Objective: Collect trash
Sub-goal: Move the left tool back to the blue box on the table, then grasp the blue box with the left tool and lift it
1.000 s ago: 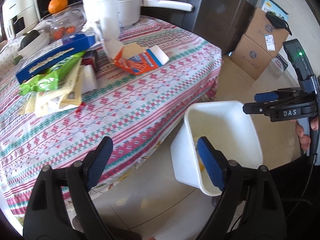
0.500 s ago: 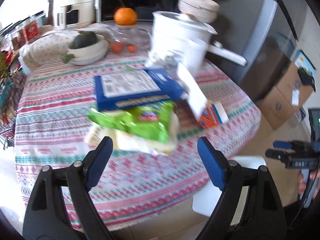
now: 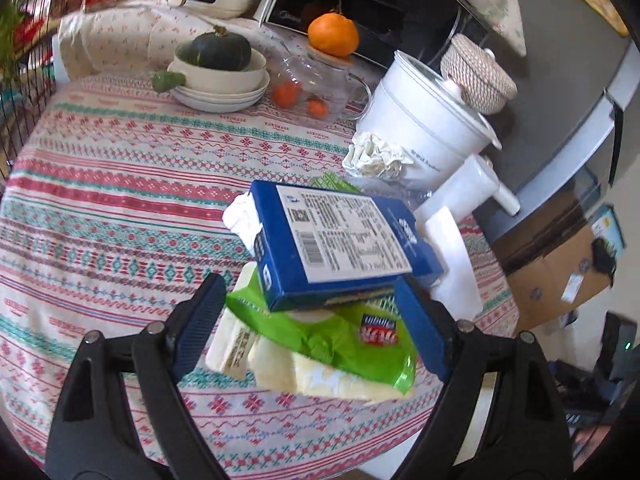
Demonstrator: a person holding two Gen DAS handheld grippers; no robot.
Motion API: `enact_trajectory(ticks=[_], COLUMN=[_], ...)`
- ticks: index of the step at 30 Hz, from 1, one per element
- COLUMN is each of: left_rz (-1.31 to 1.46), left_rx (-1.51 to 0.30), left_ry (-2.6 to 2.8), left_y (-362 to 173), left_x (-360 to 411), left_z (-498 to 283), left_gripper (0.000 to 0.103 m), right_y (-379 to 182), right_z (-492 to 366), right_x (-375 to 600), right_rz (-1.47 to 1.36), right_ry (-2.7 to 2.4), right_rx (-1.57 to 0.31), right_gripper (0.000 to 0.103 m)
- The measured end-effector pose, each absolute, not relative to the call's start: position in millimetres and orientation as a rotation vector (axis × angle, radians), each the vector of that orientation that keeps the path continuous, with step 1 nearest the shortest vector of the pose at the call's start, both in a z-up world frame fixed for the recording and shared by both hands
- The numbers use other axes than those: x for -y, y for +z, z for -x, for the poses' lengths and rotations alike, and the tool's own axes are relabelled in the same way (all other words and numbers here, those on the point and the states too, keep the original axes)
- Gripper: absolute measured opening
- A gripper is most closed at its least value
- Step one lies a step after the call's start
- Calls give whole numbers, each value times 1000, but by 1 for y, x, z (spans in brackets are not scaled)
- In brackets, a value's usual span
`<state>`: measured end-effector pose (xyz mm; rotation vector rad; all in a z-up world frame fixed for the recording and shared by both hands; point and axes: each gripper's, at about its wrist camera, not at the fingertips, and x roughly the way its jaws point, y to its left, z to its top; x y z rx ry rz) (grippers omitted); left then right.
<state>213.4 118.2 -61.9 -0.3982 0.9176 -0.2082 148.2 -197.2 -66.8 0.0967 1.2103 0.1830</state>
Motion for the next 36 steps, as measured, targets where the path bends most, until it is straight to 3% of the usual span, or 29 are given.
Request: enact_trajectory(ticks=[5, 10, 16, 20, 28, 36], left_rz=[525, 611, 630, 617, 587, 516], left_rx=[-943, -989, -1045, -1116, -1089, -990], left_ry=[-212, -206, -211, -238, -289, -284], left_y=[-74, -86, -89, -94, -79, -49], left_x=[-125, -124, -121, -113, -98, -98], left_z=[-230, -236, -236, -234, -221, -208], left_gripper=[75, 53, 53, 60, 39, 35], right_y=[-69, -73, -79, -82, -85, -83], right_z=[-160, -168, -172, -175, -177, -178], right_x=[188, 184, 183, 184, 186, 186], right_rz=[-103, -109, -99, -99, -106, -115], right_ry=[189, 188, 177, 165, 146, 146], right_rx=[-1206, -1211, -1221, -1226, -1233, -1207], right_gripper=[76, 76, 76, 76, 76, 76])
